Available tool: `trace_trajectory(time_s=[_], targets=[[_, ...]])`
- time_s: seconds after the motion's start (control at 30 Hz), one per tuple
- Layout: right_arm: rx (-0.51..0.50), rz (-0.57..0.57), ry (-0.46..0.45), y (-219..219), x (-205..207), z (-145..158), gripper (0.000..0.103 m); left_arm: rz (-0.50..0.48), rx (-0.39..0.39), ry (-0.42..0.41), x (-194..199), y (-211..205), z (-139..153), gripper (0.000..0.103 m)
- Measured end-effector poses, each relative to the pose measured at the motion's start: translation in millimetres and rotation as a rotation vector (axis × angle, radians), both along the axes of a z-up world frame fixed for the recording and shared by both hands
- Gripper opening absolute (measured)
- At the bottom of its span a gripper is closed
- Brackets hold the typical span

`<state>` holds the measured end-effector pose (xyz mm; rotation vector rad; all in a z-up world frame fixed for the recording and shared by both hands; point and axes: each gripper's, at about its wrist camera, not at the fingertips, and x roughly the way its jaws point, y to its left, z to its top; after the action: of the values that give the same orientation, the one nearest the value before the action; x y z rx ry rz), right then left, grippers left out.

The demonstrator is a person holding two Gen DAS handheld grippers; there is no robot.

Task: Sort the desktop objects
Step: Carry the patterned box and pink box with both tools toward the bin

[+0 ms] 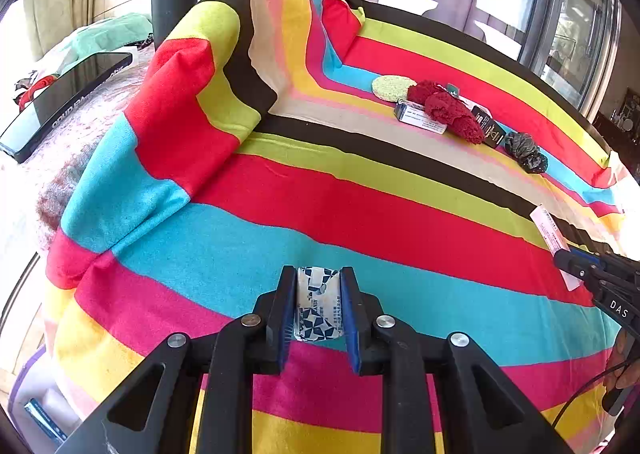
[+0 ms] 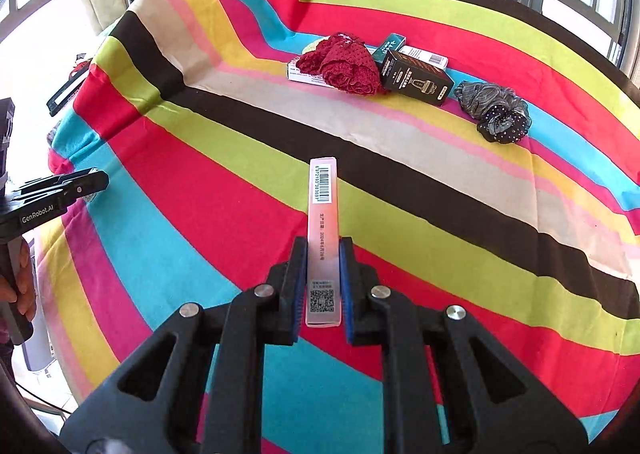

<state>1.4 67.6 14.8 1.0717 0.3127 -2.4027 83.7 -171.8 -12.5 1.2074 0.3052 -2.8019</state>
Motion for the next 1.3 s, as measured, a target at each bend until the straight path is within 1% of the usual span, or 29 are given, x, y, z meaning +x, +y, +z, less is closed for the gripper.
trace_trajectory(time_s=[0.07, 0.2, 0.33, 0.63, 0.87, 0.97, 1.07, 1.3], targets=[[0.001, 0.001, 0.004, -1.5, 11.7, -0.6, 0.018, 0.007, 0.009, 0.005, 12.3, -2.1, -1.0, 0.022], [-0.027, 0.014, 0.008, -5.0, 37.1, 1.0, 0.018, 0.006, -0.023, 0.020, 33.6, -0.8, 0.6, 0.022], [-0.046, 0.032, 0.003, -12.7, 58.9, 0.6, 0.018, 0.008, -0.014, 0.032, 54.9, -2.7, 3.2, 0.022], [-0.002, 0.120, 0.018, -43.6, 99.9, 0.3, 0.018, 0.044, 0.028, 0.031, 92.7, -19.8, -4.6, 0.022], [0.018, 0.206, 0.024, -74.5, 124.4, 0.2, 0.018, 0.109, 0.033, 0.055, 126.5, -45.6, -2.6, 0.022], [0.030, 0.251, 0.030, -90.1, 136.7, 0.6, 0.018, 0.143, 0.049, 0.061, 138.4, -59.4, -4.2, 0.022], [0.042, 0.297, 0.042, -105.3, 148.2, 2.3, 0.018, 0.185, 0.069, 0.074, 151.3, -75.5, -4.0, 0.022], [0.066, 0.397, 0.058, -144.9, 172.8, 3.0, 0.018, 0.306, 0.078, 0.124, 182.6, -117.8, 1.8, 0.022]])
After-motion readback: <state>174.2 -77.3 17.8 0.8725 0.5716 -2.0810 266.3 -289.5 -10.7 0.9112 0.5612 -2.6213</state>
